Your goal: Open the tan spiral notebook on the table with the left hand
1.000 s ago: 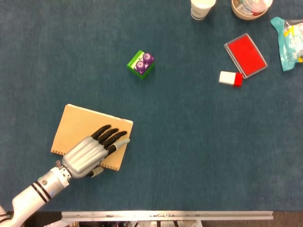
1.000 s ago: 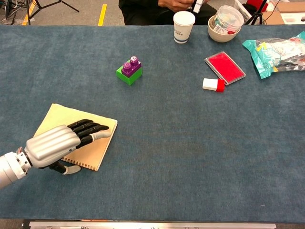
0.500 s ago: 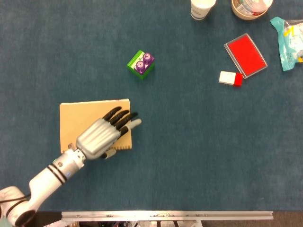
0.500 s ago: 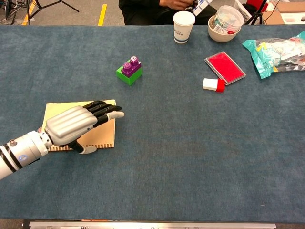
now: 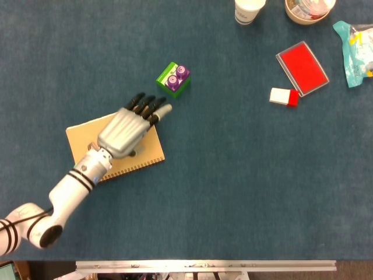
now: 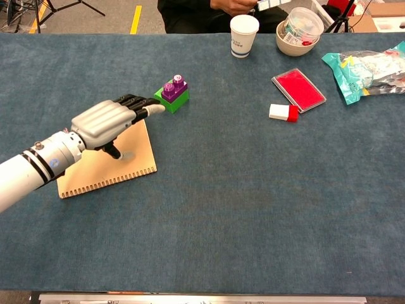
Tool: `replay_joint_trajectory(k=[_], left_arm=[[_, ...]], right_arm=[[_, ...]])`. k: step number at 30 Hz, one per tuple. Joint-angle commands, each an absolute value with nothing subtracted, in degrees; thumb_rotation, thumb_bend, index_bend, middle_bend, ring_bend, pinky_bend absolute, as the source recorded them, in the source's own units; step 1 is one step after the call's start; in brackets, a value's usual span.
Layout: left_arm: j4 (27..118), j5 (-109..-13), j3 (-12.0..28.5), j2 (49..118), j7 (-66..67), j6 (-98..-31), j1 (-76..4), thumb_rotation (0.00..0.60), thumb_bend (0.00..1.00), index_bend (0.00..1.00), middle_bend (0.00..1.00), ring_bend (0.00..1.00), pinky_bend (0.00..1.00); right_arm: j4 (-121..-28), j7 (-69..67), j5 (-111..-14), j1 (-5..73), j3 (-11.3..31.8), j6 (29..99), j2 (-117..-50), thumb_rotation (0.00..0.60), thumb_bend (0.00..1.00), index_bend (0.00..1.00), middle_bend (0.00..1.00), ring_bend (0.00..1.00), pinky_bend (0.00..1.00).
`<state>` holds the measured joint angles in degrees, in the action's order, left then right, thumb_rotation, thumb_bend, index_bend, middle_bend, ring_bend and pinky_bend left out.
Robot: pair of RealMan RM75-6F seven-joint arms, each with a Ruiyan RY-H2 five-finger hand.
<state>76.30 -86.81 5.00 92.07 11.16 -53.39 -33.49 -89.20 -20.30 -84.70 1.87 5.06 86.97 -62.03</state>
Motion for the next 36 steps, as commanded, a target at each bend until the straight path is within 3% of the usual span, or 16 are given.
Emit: replay_joint_trajectory(k=[1,3,4,6,7,8,9,11,14,23,36], left_arm=[[76.6,-83.1,7.6,90.8,12.3,-52.4,-34.6,0.600,0.20,0.00,0.00,0.00,0.02],[78.2,-81.7,8.3,89.3,11.8,-53.0,-34.4,0.580,0.20,0.00,0.00,0.00,0.02],[79.9,-80.7,8.6,87.9,11.3,-53.1,-34.0,0.527,0.20,0.00,0.00,0.00,0.02],[83.6,-78.4,8.8,84.6,10.2,-52.5,-33.4,0.295,0.20,0.00,0.00,0.00,0.02],[85.2,-77.6,8.8,83.1,9.9,-52.3,-33.1,0.151,0.20,0.01,0.00,0.00,0.03],[87.1,-76.8,8.6,81.2,9.7,-52.2,-32.6,0.056,0.20,0.03,0.03,0.02,0.03],[88.4,-76.1,8.4,79.8,9.6,-52.0,-32.3,0.014,0.20,0.06,0.07,0.04,0.03],[90.6,-74.6,7.9,77.4,8.9,-51.3,-31.7,0.000,0.19,0.15,0.16,0.11,0.03],[91.9,-72.3,6.8,74.6,7.0,-49.6,-31.1,0.000,0.18,0.19,0.19,0.13,0.03],[89.3,-68.5,4.2,73.5,3.6,-45.5,-30.9,0.000,0.16,0.21,0.26,0.13,0.03],[86.3,-67.4,1.2,73.4,5.0,-47.1,-29.2,0.000,0.16,0.21,0.28,0.14,0.03]], right_arm=[[-89.3,-20.4,-84.8,1.8,5.1,87.1,-62.0,0.600,0.62,0.50,0.40,0.32,0.42],[-89.2,-20.5,-84.8,1.7,5.1,87.1,-62.0,0.600,0.62,0.50,0.40,0.32,0.42],[-89.2,-20.5,-84.7,1.7,5.1,87.1,-62.1,0.600,0.62,0.50,0.40,0.32,0.42],[-89.0,-20.7,-84.8,1.8,5.1,87.0,-62.2,0.600,0.62,0.50,0.40,0.32,0.42],[-89.0,-20.7,-84.9,1.9,5.1,86.9,-62.2,0.600,0.62,0.50,0.40,0.32,0.42],[-88.9,-20.8,-85.0,1.9,5.0,86.8,-62.3,0.600,0.62,0.50,0.40,0.32,0.42],[-88.8,-20.8,-85.0,1.9,5.0,86.8,-62.4,0.600,0.62,0.50,0.40,0.32,0.42],[-88.6,-21.0,-84.9,1.9,5.0,86.7,-62.5,0.600,0.62,0.50,0.40,0.32,0.42],[-88.1,-21.3,-84.8,1.9,5.0,86.4,-62.7,0.600,0.62,0.50,0.40,0.32,0.42],[-87.4,-21.9,-84.9,1.9,4.9,86.3,-63.1,0.600,0.62,0.50,0.40,0.32,0.42],[-87.4,-22.2,-84.9,1.6,4.9,86.5,-62.9,0.600,0.62,0.50,0.40,0.32,0.42]])
